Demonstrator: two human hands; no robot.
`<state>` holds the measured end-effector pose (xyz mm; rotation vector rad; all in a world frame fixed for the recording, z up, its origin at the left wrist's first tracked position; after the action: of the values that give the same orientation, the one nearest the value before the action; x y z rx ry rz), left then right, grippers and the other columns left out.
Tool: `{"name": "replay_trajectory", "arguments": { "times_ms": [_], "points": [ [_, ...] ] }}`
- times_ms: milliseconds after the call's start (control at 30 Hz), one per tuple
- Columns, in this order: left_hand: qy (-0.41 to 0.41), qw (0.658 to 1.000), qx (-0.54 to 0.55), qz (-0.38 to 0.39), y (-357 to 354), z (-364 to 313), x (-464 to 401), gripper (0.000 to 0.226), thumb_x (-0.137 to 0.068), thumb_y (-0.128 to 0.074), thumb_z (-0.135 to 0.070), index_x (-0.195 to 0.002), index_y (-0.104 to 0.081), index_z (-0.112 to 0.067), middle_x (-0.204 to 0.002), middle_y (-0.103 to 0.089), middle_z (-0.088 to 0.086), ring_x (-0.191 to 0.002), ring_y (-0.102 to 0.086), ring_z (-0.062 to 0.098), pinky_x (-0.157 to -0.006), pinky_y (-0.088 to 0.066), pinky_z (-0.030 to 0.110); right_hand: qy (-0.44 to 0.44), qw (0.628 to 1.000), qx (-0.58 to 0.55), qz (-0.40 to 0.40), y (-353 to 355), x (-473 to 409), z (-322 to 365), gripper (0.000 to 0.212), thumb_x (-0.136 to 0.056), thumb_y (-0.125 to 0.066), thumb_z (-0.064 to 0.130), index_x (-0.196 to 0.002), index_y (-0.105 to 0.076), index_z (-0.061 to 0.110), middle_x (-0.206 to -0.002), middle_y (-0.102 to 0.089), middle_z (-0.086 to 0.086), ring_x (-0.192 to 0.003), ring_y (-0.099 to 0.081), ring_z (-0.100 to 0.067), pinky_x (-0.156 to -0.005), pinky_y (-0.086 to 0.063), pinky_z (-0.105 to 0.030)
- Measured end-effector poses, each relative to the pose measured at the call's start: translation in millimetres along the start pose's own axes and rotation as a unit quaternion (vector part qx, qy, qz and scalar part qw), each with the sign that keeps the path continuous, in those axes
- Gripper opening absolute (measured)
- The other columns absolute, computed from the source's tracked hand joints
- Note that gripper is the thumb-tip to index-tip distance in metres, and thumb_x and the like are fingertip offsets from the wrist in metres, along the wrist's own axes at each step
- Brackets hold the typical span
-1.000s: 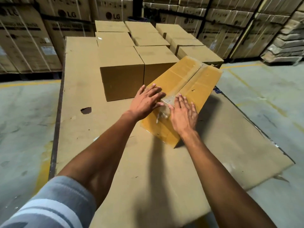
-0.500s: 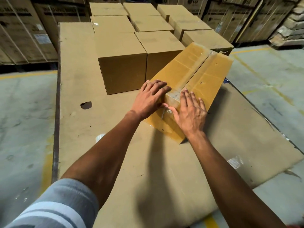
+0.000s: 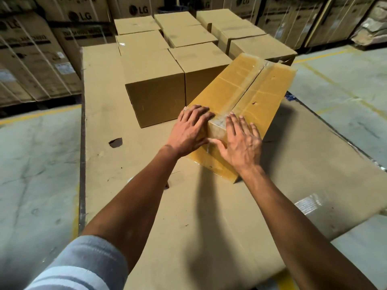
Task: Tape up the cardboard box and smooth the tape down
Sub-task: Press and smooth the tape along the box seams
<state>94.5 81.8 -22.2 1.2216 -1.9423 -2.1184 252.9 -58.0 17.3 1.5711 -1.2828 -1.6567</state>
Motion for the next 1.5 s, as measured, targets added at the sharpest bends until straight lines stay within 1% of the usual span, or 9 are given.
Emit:
{"name": "replay_trajectory", "arguments": {
  "times_ms": [100, 267, 467, 700, 867, 1000, 1167, 1333, 1500],
  "points": [
    [0.008, 1.000, 0.018, -0.019, 2, -4, -1, 0.068, -0.107, -0.053, -0.065, -0.159, -0.046, -0.022, -0.163, -0.047, 0.008, -0.157, -0.035, 0.032, -0.127, -0.030, 0.058, -0.019, 0.999, -0.024, -0.012, 0, 0, 2, 0.069, -0.108, -0.034, 0.060, -0.156, -0.046, 0.013, -0.162, -0.047, -0.009, -0.148, -0.047, -0.031, -0.117, -0.037, -0.051],
    [0.043, 0.998, 0.013, -0.039, -3, -11, -4, 0.061, -0.107, -0.053, -0.062, -0.153, -0.054, -0.023, -0.159, -0.053, 0.006, -0.153, -0.041, 0.031, -0.124, -0.036, 0.055, -0.014, 1.000, -0.013, -0.011, -3, -1, 0, 0.070, -0.108, -0.032, 0.062, -0.154, -0.048, 0.013, -0.159, -0.052, -0.010, -0.146, -0.050, -0.032, -0.116, -0.040, -0.051],
    [0.035, 0.999, 0.011, -0.013, -3, -6, -2, 0.077, -0.100, -0.057, -0.071, -0.158, -0.050, -0.022, -0.163, -0.048, 0.007, -0.157, -0.036, 0.031, -0.127, -0.033, 0.053, 0.011, 1.000, 0.000, 0.005, -10, -1, -4, 0.086, -0.096, -0.053, 0.070, -0.158, -0.041, 0.011, -0.163, -0.046, -0.012, -0.149, -0.046, -0.033, -0.117, -0.038, -0.053],
    [0.023, 1.000, -0.014, 0.014, -4, -7, 2, 0.103, -0.083, -0.083, -0.067, -0.163, -0.039, -0.021, -0.168, -0.040, 0.010, -0.161, -0.028, 0.035, -0.130, -0.027, 0.057, 0.031, 0.999, 0.008, 0.021, -11, 0, -6, 0.099, -0.088, -0.065, 0.069, -0.162, -0.031, 0.011, -0.169, -0.036, -0.010, -0.152, -0.041, -0.033, -0.119, -0.036, -0.053],
    [0.018, 1.000, 0.014, -0.003, 4, -8, -1, 0.068, -0.106, -0.057, -0.063, -0.160, -0.045, -0.024, -0.164, -0.045, 0.006, -0.159, -0.032, 0.030, -0.131, -0.026, 0.051, 0.004, 0.999, -0.027, -0.025, -8, 2, -4, 0.070, -0.107, -0.034, 0.062, -0.156, -0.046, 0.012, -0.161, -0.049, -0.009, -0.147, -0.049, -0.033, -0.117, -0.038, -0.052],
    [0.050, 0.998, 0.018, -0.028, 1, -16, -3, 0.049, -0.114, -0.047, -0.052, -0.154, -0.053, -0.024, -0.159, -0.052, 0.004, -0.154, -0.039, 0.029, -0.125, -0.035, 0.051, 0.002, 1.000, -0.017, -0.022, -10, 1, -3, 0.062, -0.111, -0.033, 0.055, -0.155, -0.047, 0.014, -0.159, -0.052, -0.007, -0.146, -0.050, -0.031, -0.115, -0.039, -0.050],
    [0.039, 0.999, 0.007, -0.020, 1, -11, -4, 0.064, -0.106, -0.053, -0.063, -0.156, -0.053, -0.023, -0.159, -0.053, 0.006, -0.152, -0.040, 0.030, -0.125, -0.036, 0.047, 0.013, 1.000, -0.008, -0.022, -11, 1, -5, 0.074, -0.101, -0.052, 0.063, -0.155, -0.047, 0.013, -0.159, -0.052, -0.009, -0.145, -0.052, -0.032, -0.115, -0.041, -0.050],
    [0.018, 0.999, -0.022, 0.018, 2, -6, 0, 0.091, -0.088, -0.078, -0.061, -0.163, -0.042, -0.023, -0.165, -0.044, 0.007, -0.157, -0.034, 0.033, -0.128, -0.033, 0.052, 0.028, 0.999, 0.000, 0.017, -12, 0, -5, 0.098, -0.088, -0.070, 0.065, -0.161, -0.034, 0.011, -0.167, -0.040, -0.010, -0.152, -0.042, -0.033, -0.120, -0.035, -0.051],
    [0.015, 0.999, -0.026, 0.028, 6, -7, 0, 0.083, -0.097, -0.071, -0.062, -0.164, -0.039, -0.024, -0.166, -0.043, 0.006, -0.159, -0.031, 0.032, -0.132, -0.028, 0.049, 0.013, 1.000, -0.016, -0.008, -5, 2, -4, 0.086, -0.097, -0.052, 0.072, -0.158, -0.042, 0.012, -0.163, -0.046, -0.009, -0.149, -0.047, -0.032, -0.118, -0.039, -0.052]
  ]
}}
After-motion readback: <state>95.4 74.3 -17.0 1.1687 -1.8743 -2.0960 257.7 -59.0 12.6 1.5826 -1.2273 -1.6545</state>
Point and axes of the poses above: each hand's wrist, its own x-axis away from the middle knuckle, its own y-axis out of the back of the hand, z = x × y, the point moved 1 cm from there along -x, towards the middle knuckle
